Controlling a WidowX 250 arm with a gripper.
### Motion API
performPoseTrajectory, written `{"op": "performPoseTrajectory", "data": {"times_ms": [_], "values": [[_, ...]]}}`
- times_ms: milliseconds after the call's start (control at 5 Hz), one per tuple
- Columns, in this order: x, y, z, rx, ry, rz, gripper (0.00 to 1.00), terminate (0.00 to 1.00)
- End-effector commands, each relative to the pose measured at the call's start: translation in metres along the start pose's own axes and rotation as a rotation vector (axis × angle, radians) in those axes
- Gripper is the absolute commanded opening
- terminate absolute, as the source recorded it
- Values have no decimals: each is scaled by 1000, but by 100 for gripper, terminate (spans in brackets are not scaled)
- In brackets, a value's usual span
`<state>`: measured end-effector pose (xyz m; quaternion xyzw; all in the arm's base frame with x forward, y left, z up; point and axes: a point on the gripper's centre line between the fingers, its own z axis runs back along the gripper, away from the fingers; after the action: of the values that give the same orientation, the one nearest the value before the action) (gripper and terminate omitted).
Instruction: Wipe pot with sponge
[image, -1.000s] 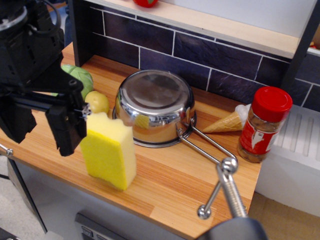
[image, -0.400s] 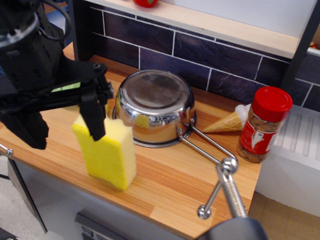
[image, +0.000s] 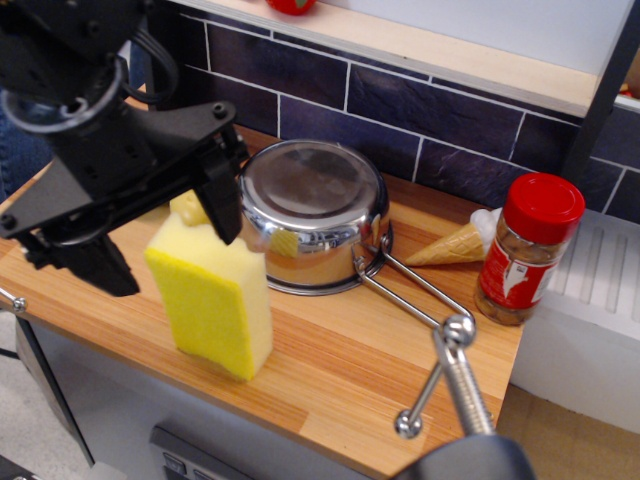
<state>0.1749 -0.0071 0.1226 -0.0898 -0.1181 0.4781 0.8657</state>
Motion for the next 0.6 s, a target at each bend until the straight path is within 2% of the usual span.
{"op": "performPoseTrajectory", "data": {"times_ms": [0, 400], "values": [[14, -18, -21, 45, -11, 78, 100, 0], [13, -27, -41, 89, 21, 118, 100, 0]]}}
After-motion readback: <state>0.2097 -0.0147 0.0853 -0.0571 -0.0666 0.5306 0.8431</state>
